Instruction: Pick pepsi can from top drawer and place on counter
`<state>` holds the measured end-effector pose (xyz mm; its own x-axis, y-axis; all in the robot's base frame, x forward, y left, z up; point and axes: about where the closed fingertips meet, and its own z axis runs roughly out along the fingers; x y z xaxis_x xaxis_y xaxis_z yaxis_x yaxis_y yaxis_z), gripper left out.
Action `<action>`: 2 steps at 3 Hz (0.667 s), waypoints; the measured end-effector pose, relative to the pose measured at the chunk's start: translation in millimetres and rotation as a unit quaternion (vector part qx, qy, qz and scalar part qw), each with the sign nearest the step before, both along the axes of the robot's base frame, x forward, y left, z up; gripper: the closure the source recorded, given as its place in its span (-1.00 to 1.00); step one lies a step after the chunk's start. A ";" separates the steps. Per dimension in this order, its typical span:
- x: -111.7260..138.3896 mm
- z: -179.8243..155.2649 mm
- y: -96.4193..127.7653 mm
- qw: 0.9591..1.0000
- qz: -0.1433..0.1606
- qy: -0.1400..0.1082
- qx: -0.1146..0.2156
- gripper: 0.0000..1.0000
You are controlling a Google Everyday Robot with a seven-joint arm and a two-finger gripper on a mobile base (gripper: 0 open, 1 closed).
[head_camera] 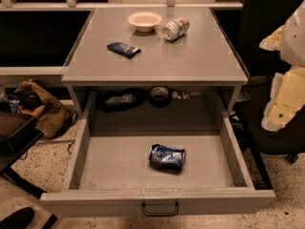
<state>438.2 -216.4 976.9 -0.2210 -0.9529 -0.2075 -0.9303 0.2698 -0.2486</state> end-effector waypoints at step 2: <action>6.7 -40.8 -0.6 0.999 0.010 0.019 0.039 -1.00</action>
Offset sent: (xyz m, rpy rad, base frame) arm 0.0197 -0.0041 -0.1242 0.2331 0.1343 0.0618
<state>444.9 -217.1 936.1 -0.2110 -0.9388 -0.2722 -0.9442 0.2678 -0.1917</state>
